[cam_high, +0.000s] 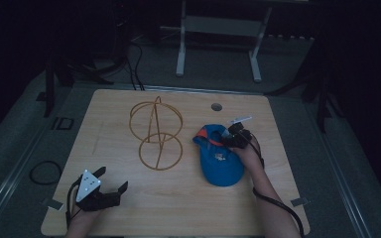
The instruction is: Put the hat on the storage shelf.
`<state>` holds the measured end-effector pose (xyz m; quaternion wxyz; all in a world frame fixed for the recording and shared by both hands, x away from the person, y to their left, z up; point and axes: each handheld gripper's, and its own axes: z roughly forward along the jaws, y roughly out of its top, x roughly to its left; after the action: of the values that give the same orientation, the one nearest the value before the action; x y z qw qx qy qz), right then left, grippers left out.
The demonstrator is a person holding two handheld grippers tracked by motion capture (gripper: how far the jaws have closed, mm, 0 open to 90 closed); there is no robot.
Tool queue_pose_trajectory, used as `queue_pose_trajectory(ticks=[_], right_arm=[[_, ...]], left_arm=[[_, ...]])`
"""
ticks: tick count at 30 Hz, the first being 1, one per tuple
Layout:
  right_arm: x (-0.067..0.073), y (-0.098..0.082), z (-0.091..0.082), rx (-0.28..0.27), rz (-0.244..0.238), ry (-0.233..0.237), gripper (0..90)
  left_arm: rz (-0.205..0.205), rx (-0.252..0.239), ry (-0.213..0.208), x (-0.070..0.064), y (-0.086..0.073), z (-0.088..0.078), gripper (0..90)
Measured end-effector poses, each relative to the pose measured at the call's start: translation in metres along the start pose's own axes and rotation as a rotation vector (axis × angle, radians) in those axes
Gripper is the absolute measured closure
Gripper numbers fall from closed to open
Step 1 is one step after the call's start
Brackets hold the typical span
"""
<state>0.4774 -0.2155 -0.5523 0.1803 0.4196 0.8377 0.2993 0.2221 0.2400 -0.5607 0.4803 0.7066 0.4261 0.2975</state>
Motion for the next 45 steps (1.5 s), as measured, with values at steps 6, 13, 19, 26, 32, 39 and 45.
queue_pose_trajectory(ticks=[6,13,19,26,32,39,45], right_arm=[[0.006,0.001,-0.001,0.002,-0.034,0.029,68.3],[0.013,0.003,-0.002,0.016,-0.059,0.014,84.4],[0.013,0.005,-0.008,0.011,-0.04,0.006,85.5],[0.01,0.008,-0.033,-0.057,-0.035,-0.006,85.6],[0.006,0.009,-0.061,-0.116,-0.04,-0.019,85.7],[0.01,0.011,-0.097,-0.189,-0.073,-0.027,85.9],[0.018,0.012,-0.134,-0.271,-0.095,-0.021,85.9]], left_arm=[[0.003,0.006,-0.006,-0.001,0.0,0.0,6.8],[-0.003,0.007,-0.008,-0.001,0.0,0.001,6.9],[-0.009,0.001,-0.002,0.0,0.0,0.0,8.6],[-0.015,-0.001,-0.005,0.0,0.001,0.0,8.6],[-0.011,0.007,-0.009,-0.001,0.001,0.002,8.6],[-0.019,0.008,0.004,-0.002,0.006,0.002,8.6],[-0.03,0.039,-0.015,-0.007,0.016,0.004,8.6]])
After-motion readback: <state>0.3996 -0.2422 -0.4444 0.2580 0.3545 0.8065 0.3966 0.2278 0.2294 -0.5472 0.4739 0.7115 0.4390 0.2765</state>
